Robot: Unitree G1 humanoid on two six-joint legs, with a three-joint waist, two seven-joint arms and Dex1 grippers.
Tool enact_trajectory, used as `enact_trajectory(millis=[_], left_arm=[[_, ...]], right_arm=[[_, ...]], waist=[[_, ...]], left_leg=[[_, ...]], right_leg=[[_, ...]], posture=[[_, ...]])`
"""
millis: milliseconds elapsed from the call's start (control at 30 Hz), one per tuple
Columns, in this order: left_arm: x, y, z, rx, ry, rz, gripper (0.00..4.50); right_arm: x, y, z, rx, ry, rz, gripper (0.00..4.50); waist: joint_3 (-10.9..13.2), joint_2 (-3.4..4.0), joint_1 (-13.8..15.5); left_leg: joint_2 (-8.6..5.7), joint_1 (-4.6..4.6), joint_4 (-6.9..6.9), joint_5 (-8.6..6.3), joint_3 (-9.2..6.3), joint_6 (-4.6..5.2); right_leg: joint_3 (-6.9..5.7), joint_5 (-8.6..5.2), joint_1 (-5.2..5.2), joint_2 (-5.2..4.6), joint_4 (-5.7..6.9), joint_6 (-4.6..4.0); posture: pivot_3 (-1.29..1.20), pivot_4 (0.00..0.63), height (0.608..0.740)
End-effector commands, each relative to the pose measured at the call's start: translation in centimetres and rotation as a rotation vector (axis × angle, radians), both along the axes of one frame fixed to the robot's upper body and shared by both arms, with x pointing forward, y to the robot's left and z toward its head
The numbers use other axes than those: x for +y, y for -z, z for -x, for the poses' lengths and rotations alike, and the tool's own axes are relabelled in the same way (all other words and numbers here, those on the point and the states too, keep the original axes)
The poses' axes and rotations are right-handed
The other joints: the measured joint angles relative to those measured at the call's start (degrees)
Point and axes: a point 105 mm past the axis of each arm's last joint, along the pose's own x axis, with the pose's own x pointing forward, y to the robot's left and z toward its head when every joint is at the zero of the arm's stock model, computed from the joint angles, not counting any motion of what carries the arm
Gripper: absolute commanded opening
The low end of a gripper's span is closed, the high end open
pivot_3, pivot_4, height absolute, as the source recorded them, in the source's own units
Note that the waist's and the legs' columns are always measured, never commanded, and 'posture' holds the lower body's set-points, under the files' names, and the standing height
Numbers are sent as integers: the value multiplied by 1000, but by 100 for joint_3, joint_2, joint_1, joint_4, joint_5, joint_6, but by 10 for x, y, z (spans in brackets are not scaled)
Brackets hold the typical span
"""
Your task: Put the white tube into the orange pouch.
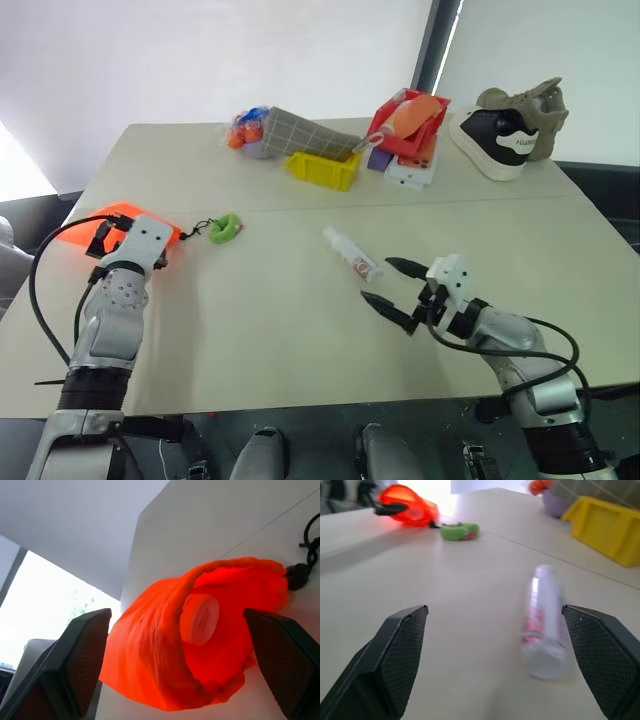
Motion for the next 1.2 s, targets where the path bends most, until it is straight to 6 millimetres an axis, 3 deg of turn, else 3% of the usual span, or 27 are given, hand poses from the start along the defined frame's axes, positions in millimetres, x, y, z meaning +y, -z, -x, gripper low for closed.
enact_trajectory(millis=[33, 100, 200, 433, 600, 900, 967, 1067, 1200], left_arm=[[10, -15, -2, -46, -17, -34, 4500], [13, -15, -2, -45, -20, -33, 4500], [14, -18, -3, -60, -14, -31, 3729], [14, -23, -3, -83, 12, -19, 140], [-4, -25, -3, -100, 99, 65, 34], [-103, -19, 2, -17, 434, 172, 34], [-124, -20, 4, -10, 486, 205, 34], [-174, -25, 10, 9, 624, 270, 34], [-217, -31, 21, 39, 755, 337, 34]], right_arm=[[18, -11, 9, -44, -82, -6, 4442], [26, -9, 12, -43, -118, 8, 4442], [36, -8, 14, -53, -146, 10, 4500], [37, -9, 13, -58, -148, 12, 4500], [29, -9, 8, -68, -111, 24, 4500], [-6, 1, -31, 23, 169, 5, 4500], [-10, 1, -36, 30, 208, -18, 4500], [-13, 1, -43, 53, 247, -56, 4500], [-10, 4, -46, 67, 244, -60, 4500]], waist=[[0, 0, 0], [0, -1, 0], [0, -2, -1], [-2, -5, 1], [-2, -5, 0], [-3, -6, 5], [-3, -6, 4], [-3, -6, 7], [-3, -6, 1]], left_leg=[[0, 0, 0, 0, 0, 0], [0, -1, 0, 0, 0, 0], [0, 0, -1, 0, 0, 0], [0, 0, 0, 0, 0, -1], [0, 0, -1, 0, 0, -1], [0, 0, 0, 3, 0, -4], [0, 1, 0, 3, 0, -3], [0, 0, 1, 3, 0, -3], [-1, 0, 5, 4, 0, -2]], right_leg=[[0, 0, 0, 0, 0, 0], [0, 1, 0, -1, 0, 1], [0, 0, -1, 0, 2, 1], [0, 1, -1, -1, 2, 1], [0, 2, -1, -1, 4, 2], [0, 2, 1, -1, 5, -3], [1, 2, 2, 0, 6, -3], [1, 3, 3, 0, 6, -4], [1, 2, 8, 0, 5, -1]], posture=[[0, 150, 740], [0, 150, 740], [0, 150, 740], [0, 150, 740], [0, 150, 740], [0, 150, 740], [0, 150, 740], [0, 150, 740], [0, 150, 740]])
